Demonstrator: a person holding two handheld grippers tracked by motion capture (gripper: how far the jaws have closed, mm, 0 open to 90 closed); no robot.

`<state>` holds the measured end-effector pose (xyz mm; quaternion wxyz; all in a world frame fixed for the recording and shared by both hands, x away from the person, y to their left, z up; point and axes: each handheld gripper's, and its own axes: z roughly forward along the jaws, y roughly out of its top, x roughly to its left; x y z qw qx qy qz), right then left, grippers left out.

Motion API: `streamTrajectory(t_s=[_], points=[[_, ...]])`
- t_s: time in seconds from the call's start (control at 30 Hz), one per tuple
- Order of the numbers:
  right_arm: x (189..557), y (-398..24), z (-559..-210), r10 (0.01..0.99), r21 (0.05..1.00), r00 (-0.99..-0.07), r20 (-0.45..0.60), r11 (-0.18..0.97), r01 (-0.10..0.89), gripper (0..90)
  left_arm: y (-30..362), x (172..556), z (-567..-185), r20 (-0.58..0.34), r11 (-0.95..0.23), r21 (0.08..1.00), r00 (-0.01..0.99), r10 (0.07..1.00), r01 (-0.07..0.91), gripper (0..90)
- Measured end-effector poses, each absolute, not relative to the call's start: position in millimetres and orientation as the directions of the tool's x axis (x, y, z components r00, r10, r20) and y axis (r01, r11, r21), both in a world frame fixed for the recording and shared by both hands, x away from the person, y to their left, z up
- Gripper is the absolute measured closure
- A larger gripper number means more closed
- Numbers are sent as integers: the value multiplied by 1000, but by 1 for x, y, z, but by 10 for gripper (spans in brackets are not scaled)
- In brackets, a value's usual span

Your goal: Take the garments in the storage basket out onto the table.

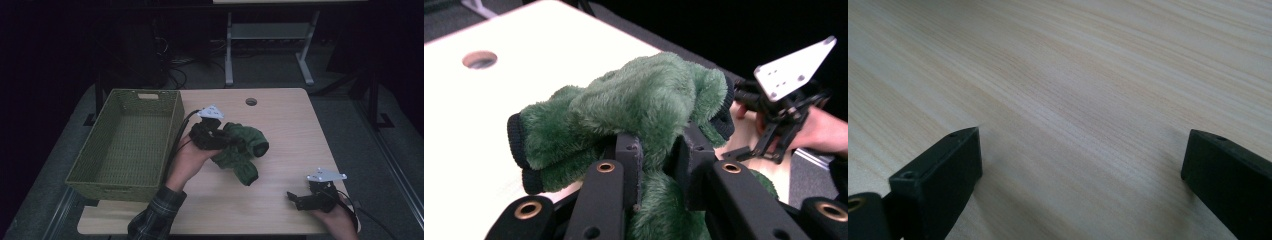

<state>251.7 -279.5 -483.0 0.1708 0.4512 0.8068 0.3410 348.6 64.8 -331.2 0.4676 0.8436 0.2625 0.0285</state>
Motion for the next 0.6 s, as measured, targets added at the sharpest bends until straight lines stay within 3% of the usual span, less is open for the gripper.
streamTrajectory(t_s=[0.6], points=[[252, -280, -483, 844, 703, -536, 30, 364, 611, 25, 26, 347, -418, -258, -499, 705, 837, 482, 505, 745]])
